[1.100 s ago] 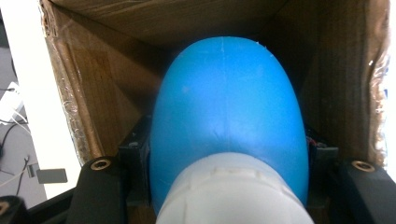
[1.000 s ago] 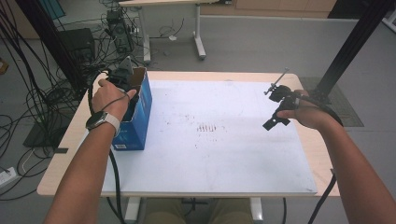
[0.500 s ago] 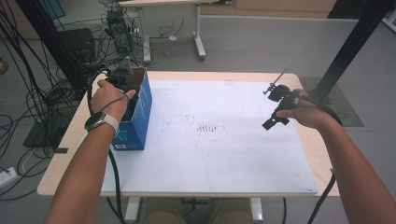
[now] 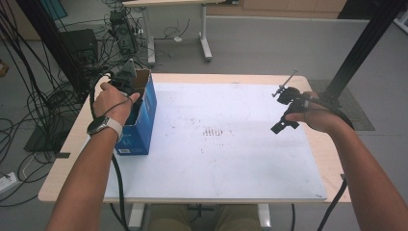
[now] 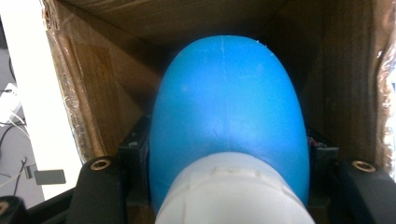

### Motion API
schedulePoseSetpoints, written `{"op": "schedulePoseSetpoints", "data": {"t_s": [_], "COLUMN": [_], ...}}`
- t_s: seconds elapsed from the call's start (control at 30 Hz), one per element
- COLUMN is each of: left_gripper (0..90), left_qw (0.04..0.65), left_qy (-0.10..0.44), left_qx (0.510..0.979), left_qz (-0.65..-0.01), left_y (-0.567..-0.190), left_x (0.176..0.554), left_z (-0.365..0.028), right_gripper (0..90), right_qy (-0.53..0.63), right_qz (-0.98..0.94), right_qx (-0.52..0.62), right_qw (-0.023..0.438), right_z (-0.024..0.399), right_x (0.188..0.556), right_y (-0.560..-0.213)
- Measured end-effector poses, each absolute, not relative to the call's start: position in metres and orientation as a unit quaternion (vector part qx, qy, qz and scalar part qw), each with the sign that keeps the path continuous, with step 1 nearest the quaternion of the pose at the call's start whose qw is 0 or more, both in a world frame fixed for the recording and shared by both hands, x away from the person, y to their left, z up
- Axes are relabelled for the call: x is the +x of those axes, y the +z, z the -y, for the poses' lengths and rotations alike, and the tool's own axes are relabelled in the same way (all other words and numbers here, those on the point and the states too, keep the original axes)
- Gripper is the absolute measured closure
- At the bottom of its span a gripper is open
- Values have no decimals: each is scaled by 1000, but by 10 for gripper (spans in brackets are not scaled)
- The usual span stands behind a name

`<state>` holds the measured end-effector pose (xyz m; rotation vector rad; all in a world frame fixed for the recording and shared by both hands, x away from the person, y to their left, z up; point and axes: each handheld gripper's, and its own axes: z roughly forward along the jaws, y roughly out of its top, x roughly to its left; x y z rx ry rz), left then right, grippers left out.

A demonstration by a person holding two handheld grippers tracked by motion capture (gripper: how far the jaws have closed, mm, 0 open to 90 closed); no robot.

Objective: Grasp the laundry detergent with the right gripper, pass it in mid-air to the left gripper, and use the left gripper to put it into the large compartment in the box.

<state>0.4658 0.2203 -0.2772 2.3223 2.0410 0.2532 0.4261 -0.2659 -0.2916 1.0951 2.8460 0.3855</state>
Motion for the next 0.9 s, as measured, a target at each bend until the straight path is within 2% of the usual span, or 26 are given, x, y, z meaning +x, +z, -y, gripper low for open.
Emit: {"op": "schedulePoseSetpoints", "data": {"t_s": [0.9], "left_gripper": [373], "left_qw": [22], "left_qy": [79], "left_qx": [747], "left_qz": [-659], "left_y": [-277], "left_x": [463], "left_z": [-223], "right_gripper": [91], "right_qy": [126], "right_qz": [-925], "right_qx": [357], "right_qw": [38], "right_z": [266], "right_x": [427], "right_y": [-287]}}
